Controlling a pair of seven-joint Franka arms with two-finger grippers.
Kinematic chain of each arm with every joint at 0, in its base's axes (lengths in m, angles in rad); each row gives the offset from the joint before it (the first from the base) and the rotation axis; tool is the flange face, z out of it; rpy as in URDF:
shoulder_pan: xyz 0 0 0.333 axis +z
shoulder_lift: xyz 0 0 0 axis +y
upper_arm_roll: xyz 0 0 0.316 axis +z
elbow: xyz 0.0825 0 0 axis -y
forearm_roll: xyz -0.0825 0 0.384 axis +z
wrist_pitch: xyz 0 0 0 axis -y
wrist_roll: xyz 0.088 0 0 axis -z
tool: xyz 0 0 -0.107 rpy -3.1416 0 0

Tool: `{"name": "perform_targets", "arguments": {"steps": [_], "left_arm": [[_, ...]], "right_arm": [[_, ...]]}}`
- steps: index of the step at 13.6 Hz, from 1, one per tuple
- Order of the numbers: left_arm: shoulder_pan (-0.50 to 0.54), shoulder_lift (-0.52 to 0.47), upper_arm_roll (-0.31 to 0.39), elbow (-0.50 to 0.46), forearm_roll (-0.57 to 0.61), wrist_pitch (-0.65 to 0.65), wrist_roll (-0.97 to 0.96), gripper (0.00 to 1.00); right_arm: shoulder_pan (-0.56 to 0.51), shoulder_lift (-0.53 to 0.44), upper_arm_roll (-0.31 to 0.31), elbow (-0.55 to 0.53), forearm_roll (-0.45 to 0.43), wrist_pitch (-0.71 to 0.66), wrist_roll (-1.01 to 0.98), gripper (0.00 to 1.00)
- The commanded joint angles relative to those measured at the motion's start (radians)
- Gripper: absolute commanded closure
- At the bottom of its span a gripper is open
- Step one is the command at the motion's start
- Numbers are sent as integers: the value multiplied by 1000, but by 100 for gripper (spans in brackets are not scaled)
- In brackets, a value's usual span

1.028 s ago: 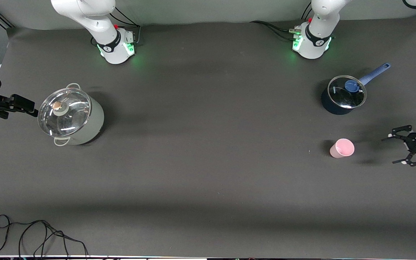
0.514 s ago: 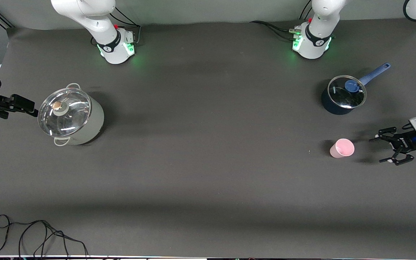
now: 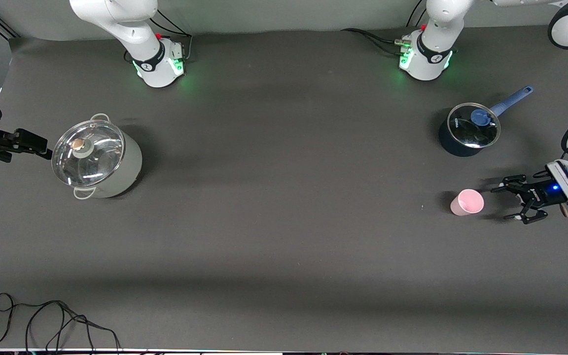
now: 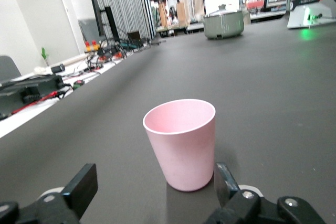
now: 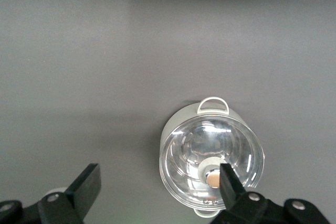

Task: Transfer pink cup from left to right arm
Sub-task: 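Close the left gripper around the pink cup, then lift the pink cup and carry it toward the glass pot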

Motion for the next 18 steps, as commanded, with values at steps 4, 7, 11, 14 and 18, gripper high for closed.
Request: {"name": "perform_targets", "arguments": {"steps": [4, 7, 11, 14, 18], "left_arm": [[8, 76, -6, 30, -36, -55, 41, 1], [3, 100, -23, 28, -56, -55, 43, 1], [-8, 120, -46, 20, -56, -55, 54, 1], [-25, 130, -63, 20, -56, -55, 58, 1], [-68, 136, -70, 22, -65, -46, 58, 1]], "right_arm": [[5, -16, -1, -6, -2, -12, 18, 0], [5, -17, -1, -6, -2, -12, 18, 0], [5, -17, -1, -6, -2, -12, 18, 0], [5, -16, -1, -6, -2, -12, 18, 0], [5, -16, -1, -6, -2, -12, 18, 0]]}}
